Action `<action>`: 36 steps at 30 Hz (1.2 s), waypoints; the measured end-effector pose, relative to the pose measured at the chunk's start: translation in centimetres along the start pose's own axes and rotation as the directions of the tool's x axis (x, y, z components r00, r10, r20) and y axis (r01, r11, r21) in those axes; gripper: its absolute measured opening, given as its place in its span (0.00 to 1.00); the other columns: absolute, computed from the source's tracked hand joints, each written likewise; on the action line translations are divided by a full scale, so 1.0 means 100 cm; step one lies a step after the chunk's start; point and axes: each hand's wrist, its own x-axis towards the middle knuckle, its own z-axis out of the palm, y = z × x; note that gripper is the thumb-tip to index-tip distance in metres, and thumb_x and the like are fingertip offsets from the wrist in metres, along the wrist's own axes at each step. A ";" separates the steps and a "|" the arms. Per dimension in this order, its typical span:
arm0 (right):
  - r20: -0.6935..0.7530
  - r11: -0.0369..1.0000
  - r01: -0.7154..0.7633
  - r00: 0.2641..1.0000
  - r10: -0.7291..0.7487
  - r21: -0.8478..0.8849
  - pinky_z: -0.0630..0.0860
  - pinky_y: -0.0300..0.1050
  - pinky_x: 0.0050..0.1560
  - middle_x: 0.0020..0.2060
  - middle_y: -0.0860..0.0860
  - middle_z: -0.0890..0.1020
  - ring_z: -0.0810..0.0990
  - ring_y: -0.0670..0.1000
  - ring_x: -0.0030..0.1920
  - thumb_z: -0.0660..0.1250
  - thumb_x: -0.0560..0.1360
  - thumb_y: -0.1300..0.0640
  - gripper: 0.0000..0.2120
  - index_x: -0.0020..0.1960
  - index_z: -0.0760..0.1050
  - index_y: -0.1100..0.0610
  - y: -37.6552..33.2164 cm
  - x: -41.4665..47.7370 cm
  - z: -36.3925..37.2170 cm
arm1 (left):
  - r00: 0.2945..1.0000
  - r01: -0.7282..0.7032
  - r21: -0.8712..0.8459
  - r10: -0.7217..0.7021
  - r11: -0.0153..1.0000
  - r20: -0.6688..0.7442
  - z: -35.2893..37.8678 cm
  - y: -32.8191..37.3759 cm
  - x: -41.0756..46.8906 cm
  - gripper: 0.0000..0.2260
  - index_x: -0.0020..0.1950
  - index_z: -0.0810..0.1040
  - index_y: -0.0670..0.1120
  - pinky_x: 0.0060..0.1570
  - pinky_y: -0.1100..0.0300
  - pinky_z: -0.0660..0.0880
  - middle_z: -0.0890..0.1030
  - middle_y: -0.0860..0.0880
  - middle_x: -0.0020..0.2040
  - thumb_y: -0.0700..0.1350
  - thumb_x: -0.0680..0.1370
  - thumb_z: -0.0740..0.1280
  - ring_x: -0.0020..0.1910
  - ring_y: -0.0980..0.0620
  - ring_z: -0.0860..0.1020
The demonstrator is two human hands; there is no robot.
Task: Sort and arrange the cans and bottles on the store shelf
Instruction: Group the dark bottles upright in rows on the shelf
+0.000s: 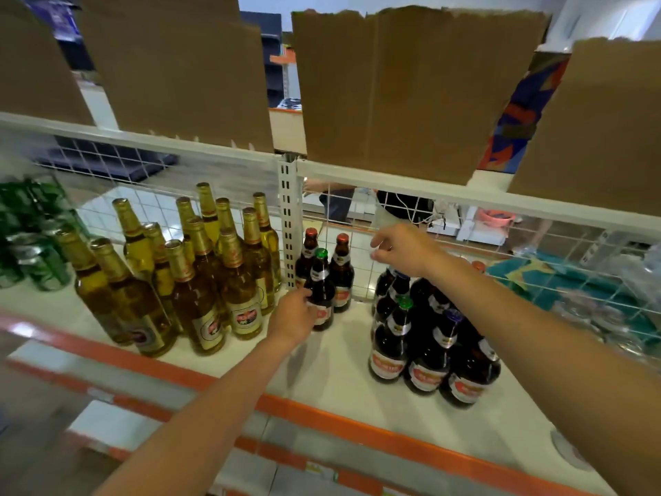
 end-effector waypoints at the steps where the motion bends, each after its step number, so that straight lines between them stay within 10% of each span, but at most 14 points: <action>1: 0.009 1.000 0.002 1.000 -0.002 0.013 0.76 0.53 0.59 0.53 0.51 0.83 0.80 0.53 0.55 0.69 0.78 0.49 0.14 0.61 0.78 0.54 -0.004 0.009 0.006 | 1.000 0.014 -0.006 -0.015 1.000 -0.007 -0.006 -0.006 0.004 0.13 0.63 0.78 0.45 0.49 0.58 0.73 0.80 0.49 0.56 0.44 0.79 0.68 0.55 0.48 0.78; 12: -0.037 0.984 -0.170 0.984 0.172 0.049 0.73 0.50 0.61 0.67 0.56 0.75 0.76 0.58 0.63 0.70 0.77 0.52 0.28 0.74 0.67 0.55 -0.025 0.095 0.061 | 0.976 0.002 -0.249 0.053 0.969 0.213 0.007 -0.036 0.061 0.34 0.68 0.69 0.57 0.62 0.55 0.72 0.77 0.59 0.61 0.47 0.65 0.80 0.61 0.55 0.75; 28: -0.100 0.970 -0.241 0.965 0.241 0.013 0.77 0.52 0.55 0.61 0.57 0.79 0.78 0.59 0.58 0.70 0.77 0.58 0.17 0.65 0.75 0.54 -0.014 0.125 0.093 | 0.997 0.062 -0.358 -0.043 0.932 0.060 0.032 -0.065 0.070 0.34 0.63 0.70 0.65 0.55 0.46 0.79 0.80 0.59 0.56 0.48 0.61 0.78 0.56 0.53 0.79; 36: -0.105 0.975 -0.223 0.970 0.221 -0.011 0.78 0.52 0.54 0.60 0.58 0.79 0.78 0.59 0.57 0.68 0.77 0.60 0.16 0.65 0.75 0.55 -0.015 0.123 0.092 | 0.996 -0.001 -0.353 -0.031 0.936 -0.083 0.030 -0.050 0.047 0.40 0.75 0.61 0.57 0.64 0.53 0.73 0.73 0.56 0.66 0.43 0.68 0.78 0.66 0.54 0.72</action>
